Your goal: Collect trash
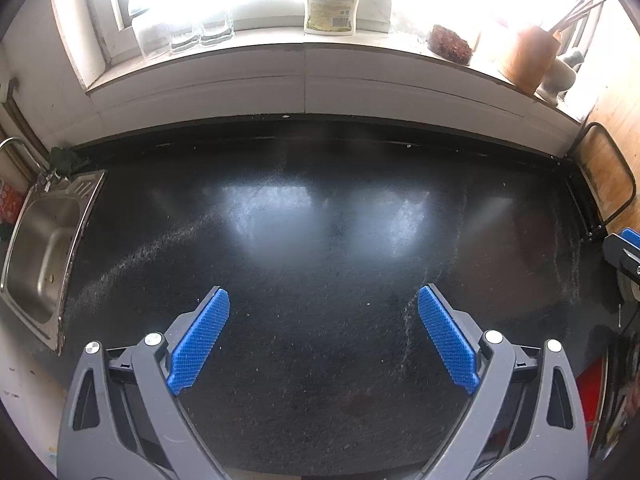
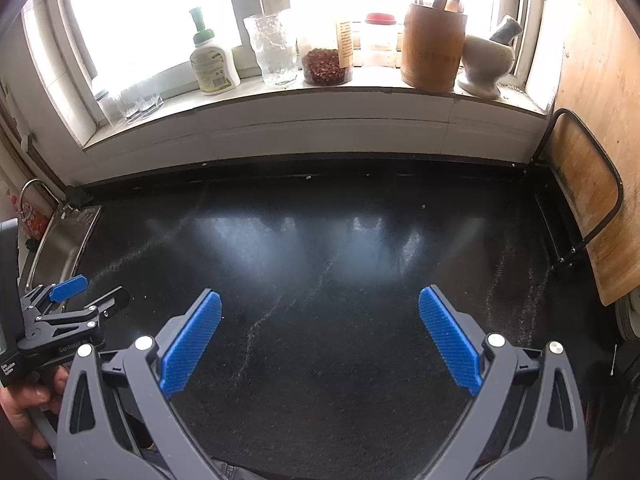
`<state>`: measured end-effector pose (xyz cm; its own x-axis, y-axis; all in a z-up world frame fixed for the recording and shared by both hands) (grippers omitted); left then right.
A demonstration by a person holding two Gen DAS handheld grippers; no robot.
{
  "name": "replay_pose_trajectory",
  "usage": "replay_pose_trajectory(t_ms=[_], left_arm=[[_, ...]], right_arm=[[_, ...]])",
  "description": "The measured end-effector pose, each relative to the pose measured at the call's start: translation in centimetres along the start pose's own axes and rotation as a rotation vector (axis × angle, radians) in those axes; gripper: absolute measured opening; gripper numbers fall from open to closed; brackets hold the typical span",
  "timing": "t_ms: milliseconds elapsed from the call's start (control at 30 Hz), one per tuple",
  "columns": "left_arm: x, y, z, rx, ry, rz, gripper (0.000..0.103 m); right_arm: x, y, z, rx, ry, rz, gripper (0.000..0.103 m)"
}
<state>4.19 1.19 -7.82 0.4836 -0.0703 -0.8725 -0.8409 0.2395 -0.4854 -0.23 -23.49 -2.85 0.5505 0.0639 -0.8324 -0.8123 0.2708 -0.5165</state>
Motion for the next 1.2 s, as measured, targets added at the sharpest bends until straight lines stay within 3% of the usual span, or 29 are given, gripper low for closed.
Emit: replay_pose_trajectory(t_ms=[1200], left_arm=[[-0.39,0.57,0.20,-0.008,-0.009,-0.001,0.093]], right_arm=[[-0.23,0.33,0.42,-0.008,-0.005,0.003,0.096]])
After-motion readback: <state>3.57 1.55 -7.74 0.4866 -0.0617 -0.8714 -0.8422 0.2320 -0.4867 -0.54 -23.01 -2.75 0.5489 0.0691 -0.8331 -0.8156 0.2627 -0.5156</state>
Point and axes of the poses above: each gripper's, at about its wrist camera, not at the fingertips, and x roughly the way its jaws point, z to its left, y to its underside, the point moved 6 cm from there along x, roughly the way its jaws point, and after that the axes turned 10 degrees about x, right-handed, at the moved point
